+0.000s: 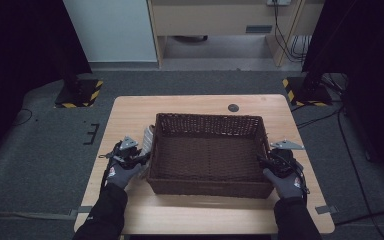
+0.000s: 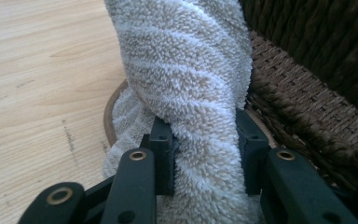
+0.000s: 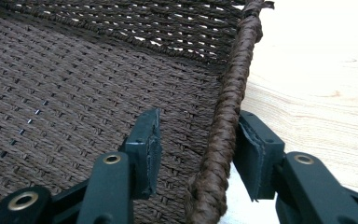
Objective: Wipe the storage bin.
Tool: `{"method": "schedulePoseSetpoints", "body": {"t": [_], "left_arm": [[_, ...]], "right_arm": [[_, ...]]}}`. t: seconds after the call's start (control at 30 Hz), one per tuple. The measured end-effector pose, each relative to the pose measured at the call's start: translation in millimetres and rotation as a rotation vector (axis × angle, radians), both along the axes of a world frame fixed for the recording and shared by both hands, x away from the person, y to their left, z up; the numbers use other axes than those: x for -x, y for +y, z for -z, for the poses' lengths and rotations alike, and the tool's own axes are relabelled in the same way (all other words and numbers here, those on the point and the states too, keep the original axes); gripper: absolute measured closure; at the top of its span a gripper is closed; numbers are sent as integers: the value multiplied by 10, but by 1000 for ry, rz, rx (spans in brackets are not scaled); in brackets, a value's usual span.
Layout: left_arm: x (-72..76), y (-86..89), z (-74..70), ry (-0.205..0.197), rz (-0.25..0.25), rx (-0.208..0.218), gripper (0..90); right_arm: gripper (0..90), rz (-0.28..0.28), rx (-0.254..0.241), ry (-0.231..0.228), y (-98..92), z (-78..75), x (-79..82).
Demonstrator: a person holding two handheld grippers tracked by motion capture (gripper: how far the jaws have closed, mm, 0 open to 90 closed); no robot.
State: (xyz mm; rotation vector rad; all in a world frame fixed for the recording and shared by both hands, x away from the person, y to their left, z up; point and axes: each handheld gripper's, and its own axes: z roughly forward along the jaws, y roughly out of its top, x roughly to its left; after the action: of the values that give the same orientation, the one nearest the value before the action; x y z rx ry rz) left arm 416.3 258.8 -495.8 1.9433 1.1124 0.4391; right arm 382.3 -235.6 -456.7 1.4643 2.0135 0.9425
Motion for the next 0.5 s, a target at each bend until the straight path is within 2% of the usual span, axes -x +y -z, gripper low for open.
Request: {"method": "schedulePoseSetpoints", "body": {"t": [0.07, 0.17, 0.23, 0.33, 0.43, 0.5], "left_arm": [[33, 52, -67, -17, -13, 35, 649], [133, 153, -264, -76, -19, 111, 648], [198, 165, -360, -103, 0, 122, 648], [263, 111, -392, -108, 41, 81, 649], [241, 70, -291, -74, 54, 39, 650], [231, 56, -224, -55, 54, 31, 649]], "right_arm": [[534, 0, -4, 2, 0, 0, 0], [530, -4, -3, 1, -4, 0, 0], [529, -5, -4, 1, -4, 1, 0], [525, -7, -1, -2, -5, 3, -1], [521, -9, -2, 0, -6, 6, 2], [520, -12, -2, 0, -9, 8, 1]]}}
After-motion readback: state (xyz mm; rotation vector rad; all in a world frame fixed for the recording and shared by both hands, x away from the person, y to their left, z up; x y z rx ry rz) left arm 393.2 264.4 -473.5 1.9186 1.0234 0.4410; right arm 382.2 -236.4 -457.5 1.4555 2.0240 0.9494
